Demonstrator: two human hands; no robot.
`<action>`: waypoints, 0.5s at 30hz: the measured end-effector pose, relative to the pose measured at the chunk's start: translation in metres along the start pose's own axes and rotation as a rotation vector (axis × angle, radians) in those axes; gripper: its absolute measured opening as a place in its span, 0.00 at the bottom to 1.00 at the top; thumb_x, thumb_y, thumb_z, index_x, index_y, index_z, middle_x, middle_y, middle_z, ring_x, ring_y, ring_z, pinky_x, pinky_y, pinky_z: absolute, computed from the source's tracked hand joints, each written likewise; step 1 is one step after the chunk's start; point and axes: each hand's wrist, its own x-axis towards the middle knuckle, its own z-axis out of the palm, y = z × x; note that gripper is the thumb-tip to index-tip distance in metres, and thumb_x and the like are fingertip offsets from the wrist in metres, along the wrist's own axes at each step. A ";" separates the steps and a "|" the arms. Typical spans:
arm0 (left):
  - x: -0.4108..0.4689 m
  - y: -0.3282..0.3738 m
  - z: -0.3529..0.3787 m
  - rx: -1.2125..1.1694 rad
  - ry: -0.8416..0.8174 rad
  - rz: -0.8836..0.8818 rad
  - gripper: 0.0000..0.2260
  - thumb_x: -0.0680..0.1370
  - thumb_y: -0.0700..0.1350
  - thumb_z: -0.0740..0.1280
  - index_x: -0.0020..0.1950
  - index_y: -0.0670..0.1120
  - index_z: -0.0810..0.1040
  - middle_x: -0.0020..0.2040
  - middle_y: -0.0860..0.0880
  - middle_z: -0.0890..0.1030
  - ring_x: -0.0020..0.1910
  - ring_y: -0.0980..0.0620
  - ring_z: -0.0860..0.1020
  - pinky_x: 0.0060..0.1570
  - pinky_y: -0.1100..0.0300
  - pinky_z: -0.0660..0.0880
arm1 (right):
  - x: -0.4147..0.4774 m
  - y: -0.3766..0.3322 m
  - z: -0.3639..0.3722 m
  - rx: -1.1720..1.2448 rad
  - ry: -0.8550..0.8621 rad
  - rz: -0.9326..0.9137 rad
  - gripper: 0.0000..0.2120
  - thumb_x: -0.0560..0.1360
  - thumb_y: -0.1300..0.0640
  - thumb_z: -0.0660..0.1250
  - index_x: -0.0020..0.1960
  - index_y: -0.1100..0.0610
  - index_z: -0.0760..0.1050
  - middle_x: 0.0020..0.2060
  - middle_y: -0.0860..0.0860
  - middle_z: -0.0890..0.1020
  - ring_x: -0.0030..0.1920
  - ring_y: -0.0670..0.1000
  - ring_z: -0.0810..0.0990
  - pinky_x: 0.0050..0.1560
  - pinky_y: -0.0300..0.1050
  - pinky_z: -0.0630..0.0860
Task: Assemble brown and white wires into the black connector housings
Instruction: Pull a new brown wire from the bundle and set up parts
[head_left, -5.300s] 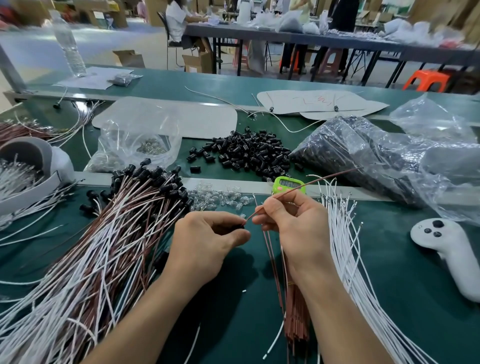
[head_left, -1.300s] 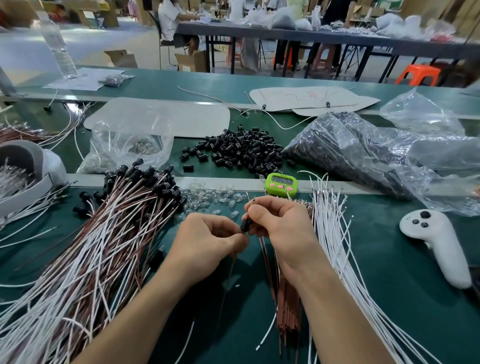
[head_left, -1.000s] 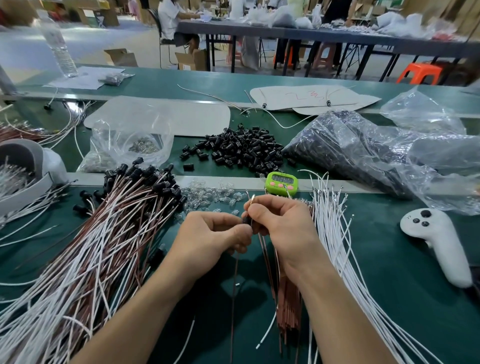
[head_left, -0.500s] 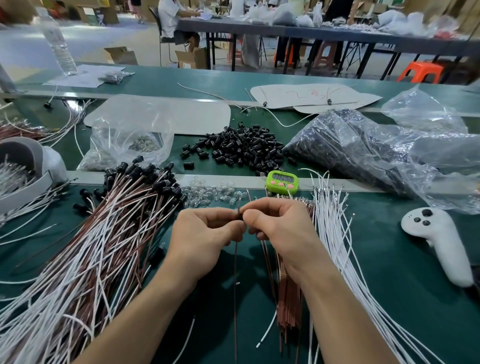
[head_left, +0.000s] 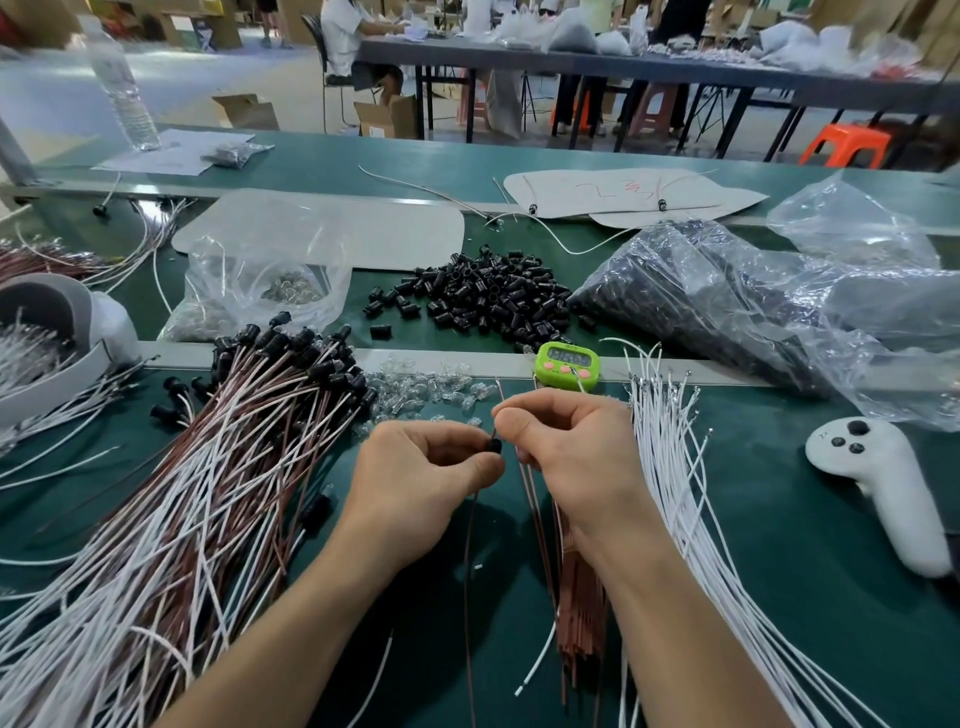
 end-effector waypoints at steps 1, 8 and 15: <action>0.000 0.000 0.000 0.004 0.001 0.010 0.08 0.66 0.47 0.79 0.42 0.58 0.88 0.37 0.52 0.87 0.38 0.54 0.86 0.42 0.61 0.81 | 0.000 0.001 0.001 -0.015 -0.006 0.007 0.10 0.72 0.64 0.77 0.39 0.48 0.87 0.30 0.46 0.85 0.31 0.41 0.80 0.36 0.35 0.76; -0.001 0.001 -0.003 0.044 -0.008 0.025 0.08 0.69 0.43 0.79 0.42 0.57 0.88 0.36 0.52 0.87 0.37 0.55 0.86 0.42 0.59 0.81 | 0.000 0.007 0.006 -0.129 -0.015 0.011 0.02 0.65 0.52 0.76 0.37 0.47 0.87 0.32 0.48 0.86 0.35 0.46 0.84 0.41 0.45 0.81; 0.000 0.000 -0.003 0.073 0.002 0.036 0.11 0.71 0.39 0.78 0.41 0.58 0.88 0.33 0.50 0.86 0.32 0.58 0.82 0.39 0.67 0.78 | 0.004 0.002 0.000 -0.122 -0.063 0.045 0.02 0.66 0.55 0.76 0.38 0.49 0.87 0.32 0.49 0.86 0.34 0.43 0.81 0.38 0.38 0.76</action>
